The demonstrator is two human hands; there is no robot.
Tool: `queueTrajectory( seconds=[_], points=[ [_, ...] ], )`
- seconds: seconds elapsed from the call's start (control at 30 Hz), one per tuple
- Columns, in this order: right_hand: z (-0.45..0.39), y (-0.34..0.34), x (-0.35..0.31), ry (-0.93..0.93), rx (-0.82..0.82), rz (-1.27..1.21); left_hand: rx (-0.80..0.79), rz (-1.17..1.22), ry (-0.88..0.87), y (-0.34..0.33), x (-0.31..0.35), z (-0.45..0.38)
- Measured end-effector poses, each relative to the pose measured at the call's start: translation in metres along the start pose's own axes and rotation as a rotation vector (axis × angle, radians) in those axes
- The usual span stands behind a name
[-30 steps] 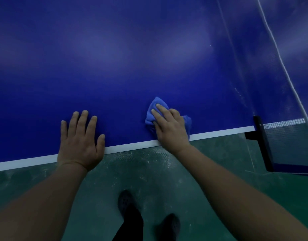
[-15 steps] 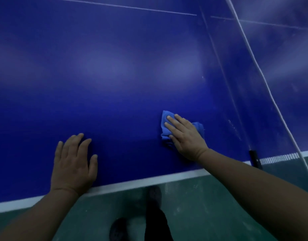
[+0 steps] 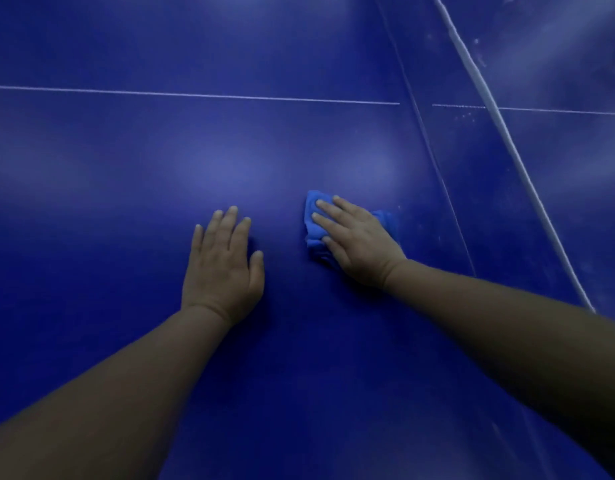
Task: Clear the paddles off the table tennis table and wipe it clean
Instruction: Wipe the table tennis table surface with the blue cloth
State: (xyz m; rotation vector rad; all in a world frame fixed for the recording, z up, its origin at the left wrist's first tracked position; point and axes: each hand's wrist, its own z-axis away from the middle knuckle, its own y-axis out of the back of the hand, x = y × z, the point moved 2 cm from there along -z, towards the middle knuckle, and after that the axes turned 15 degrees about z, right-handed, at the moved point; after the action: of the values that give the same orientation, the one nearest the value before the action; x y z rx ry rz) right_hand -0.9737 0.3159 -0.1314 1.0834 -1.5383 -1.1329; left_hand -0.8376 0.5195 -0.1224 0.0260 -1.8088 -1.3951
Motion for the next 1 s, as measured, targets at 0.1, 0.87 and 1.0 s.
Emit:
queueTrajectory(
  seconds=[0.1,0.87,1.0],
  points=[
    [-0.057,-0.020,0.051,-0.052,-0.004,0.029,0.012,-0.042,0.077,-0.007,-0.001,-0.051],
    [-0.229,-0.045,0.020,-0.476,-0.201,-0.121,0.020,-0.172,0.154,-0.018,-0.014,-0.075],
    [-0.250,-0.057,0.080,-0.716,-0.277,-0.072,0.036,-0.171,0.147,-0.018,-0.014,-0.075]
  ],
)
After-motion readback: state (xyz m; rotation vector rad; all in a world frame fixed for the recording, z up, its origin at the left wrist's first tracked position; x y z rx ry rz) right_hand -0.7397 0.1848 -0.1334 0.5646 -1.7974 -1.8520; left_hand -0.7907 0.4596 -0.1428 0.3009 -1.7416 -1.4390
